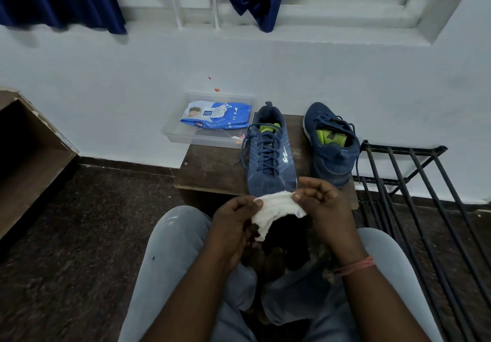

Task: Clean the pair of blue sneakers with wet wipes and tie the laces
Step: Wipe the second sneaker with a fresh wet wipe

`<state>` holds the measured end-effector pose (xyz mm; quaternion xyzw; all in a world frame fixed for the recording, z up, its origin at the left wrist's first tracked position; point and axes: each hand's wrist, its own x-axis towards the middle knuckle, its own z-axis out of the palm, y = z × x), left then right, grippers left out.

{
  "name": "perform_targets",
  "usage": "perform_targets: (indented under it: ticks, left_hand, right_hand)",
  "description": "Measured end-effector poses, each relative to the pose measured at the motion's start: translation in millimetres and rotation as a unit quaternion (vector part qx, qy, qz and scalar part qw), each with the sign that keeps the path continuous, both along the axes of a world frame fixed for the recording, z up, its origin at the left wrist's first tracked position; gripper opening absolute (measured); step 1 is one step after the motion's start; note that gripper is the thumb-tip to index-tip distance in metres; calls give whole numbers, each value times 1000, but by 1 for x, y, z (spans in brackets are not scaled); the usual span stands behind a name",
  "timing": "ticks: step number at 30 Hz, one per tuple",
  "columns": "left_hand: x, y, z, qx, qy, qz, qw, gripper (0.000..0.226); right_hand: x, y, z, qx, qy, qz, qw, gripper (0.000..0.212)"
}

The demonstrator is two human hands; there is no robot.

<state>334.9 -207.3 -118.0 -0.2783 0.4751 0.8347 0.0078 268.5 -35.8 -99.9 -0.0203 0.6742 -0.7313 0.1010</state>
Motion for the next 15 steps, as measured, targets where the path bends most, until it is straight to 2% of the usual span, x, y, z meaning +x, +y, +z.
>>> perform_targets:
  ticks: [5, 10, 12, 13, 15]
  left_hand:
    - [-3, 4, 0, -36, 10, 25, 999, 10]
    - [-4, 11, 4, -79, 17, -23, 996, 27]
    - [-3, 14, 6, -106, 15, -54, 993, 27]
    - [-2, 15, 7, -112, 8, -58, 992, 24]
    - [-1, 15, 6, -104, 0, -47, 994, 17]
  right_hand:
    - [4, -4, 1, -5, -70, 34, 997, 33]
    - [6, -5, 3, -3, -59, 43, 997, 23]
    - [6, -4, 5, 42, -12, 25, 999, 18]
    - [6, -4, 5, 93, 39, 16, 995, 18]
    - [8, -6, 6, 213, 170, 20, 962, 20]
